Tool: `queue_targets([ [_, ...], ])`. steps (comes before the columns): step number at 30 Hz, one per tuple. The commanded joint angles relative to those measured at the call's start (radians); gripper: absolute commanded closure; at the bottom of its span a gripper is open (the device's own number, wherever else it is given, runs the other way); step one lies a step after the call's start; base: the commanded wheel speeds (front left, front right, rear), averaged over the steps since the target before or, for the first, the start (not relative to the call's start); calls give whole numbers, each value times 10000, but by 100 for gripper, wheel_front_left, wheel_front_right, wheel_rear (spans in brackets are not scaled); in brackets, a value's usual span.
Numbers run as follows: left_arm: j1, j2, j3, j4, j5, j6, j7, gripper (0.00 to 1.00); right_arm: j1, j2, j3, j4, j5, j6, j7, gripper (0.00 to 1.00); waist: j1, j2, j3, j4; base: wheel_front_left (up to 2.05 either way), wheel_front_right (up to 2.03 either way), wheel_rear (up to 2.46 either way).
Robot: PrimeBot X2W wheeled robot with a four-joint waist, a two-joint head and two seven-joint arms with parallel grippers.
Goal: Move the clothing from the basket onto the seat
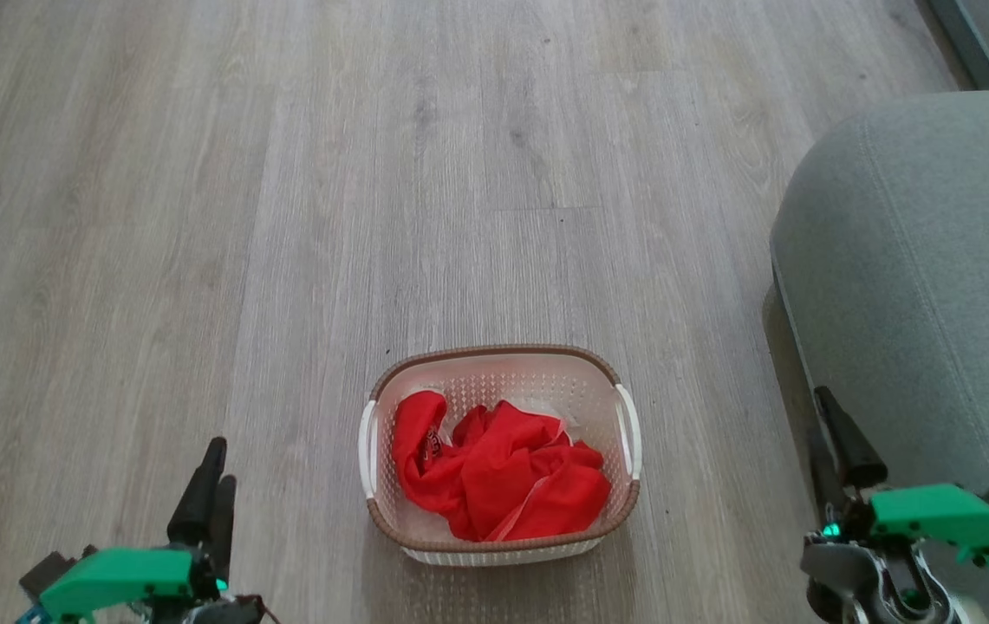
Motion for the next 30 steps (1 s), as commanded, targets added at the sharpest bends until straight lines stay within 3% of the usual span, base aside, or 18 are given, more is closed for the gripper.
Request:
queue_targets([
  [1,-612,210,-26,-235,186,-4,-106,0,-649,-138,140,-229,-136,2,-95,0,0,0,6,-2,0,0,0],
  [30,-1366,283,382,-868,4888,-8,-926,0,-1826,-193,747,-331,-4628,1,-929,0,0,0,222,-126,0,0,0],
])
